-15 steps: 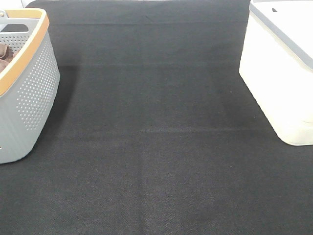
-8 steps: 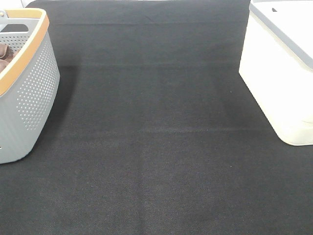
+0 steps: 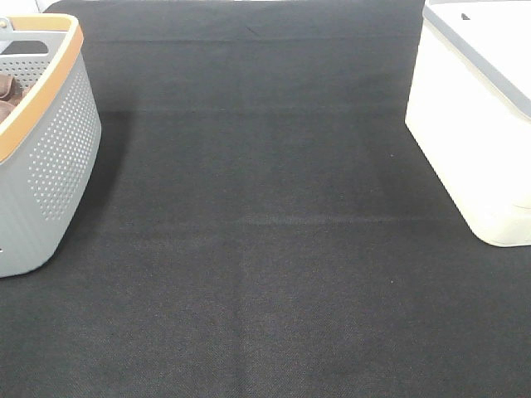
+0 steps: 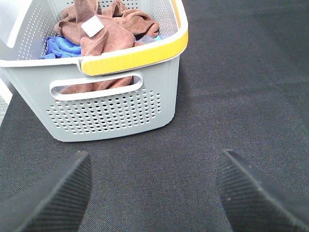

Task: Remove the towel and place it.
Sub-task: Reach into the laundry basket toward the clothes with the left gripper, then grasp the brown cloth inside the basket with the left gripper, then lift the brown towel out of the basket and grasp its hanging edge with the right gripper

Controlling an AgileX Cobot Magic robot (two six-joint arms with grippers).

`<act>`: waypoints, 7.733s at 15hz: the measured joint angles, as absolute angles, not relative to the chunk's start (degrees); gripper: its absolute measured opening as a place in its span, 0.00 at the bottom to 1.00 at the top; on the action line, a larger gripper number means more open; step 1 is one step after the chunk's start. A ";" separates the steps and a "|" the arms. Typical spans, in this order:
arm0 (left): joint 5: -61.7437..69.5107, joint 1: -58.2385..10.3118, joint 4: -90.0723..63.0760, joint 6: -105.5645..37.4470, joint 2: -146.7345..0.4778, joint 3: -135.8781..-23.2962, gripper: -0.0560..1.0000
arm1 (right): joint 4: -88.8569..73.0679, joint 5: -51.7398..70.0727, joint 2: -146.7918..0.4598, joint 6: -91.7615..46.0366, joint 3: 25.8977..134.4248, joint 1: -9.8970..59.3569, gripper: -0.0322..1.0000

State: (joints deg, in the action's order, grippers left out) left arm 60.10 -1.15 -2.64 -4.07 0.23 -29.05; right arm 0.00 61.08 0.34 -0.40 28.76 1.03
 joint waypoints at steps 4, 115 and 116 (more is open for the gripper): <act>60.10 -1.15 -2.64 -4.07 0.23 -29.05 0.71 | 0.00 61.08 0.34 -0.40 28.76 1.03 0.78; 20.45 -21.20 -35.29 -11.00 -85.54 -102.73 0.05 | -10.03 59.99 -2.23 -0.63 28.76 1.03 0.78; 20.45 -21.20 -35.29 -11.00 -85.54 -102.73 0.05 | -10.03 59.99 -2.23 -0.63 28.76 1.03 0.78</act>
State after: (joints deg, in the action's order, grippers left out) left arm 20.45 -21.20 -35.29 -11.00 -85.54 -102.73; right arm -10.03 59.99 -2.23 -0.63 28.76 1.03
